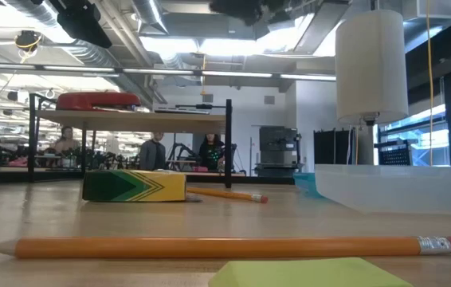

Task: Pack school essentials
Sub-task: Put the yellow crayon box into the blue supply box

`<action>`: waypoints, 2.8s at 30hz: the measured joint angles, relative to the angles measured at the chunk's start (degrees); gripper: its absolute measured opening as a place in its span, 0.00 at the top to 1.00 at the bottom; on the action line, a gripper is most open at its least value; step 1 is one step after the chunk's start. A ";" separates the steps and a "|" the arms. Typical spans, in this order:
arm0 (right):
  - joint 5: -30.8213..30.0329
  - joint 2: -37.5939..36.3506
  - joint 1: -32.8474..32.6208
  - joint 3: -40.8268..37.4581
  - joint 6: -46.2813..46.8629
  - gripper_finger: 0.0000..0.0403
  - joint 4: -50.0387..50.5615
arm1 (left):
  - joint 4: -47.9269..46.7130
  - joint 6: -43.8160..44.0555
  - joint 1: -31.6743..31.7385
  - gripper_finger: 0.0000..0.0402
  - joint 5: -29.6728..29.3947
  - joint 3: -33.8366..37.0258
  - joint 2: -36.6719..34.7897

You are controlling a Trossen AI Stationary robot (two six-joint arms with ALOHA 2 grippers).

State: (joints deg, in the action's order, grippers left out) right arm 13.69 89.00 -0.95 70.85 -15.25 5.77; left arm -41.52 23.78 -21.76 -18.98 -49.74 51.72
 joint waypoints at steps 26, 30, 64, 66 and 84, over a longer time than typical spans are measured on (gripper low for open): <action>1.78 9.17 -2.36 -0.02 2.71 0.21 -3.56 | 0.02 -0.01 0.00 0.01 -0.02 0.00 0.02; 1.82 9.17 -2.42 -0.02 0.00 0.09 -3.29 | 0.02 -0.01 -0.02 0.01 -0.02 0.00 0.02; -0.60 25.19 -4.90 -0.02 -1.77 0.04 -9.26 | 0.24 -0.01 0.00 0.01 -0.02 0.00 0.02; -1.60 25.93 -4.85 -0.02 -1.77 0.04 -10.18 | 0.22 -0.01 0.00 0.01 -0.02 0.00 0.02; -4.61 27.64 -3.78 -0.02 -1.32 0.04 -11.78 | 0.22 -0.01 0.00 0.01 -0.02 0.00 0.02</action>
State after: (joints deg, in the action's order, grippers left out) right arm 9.08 116.64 -4.73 70.83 -16.57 -6.01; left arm -41.30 23.77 -21.76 -19.00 -49.74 51.75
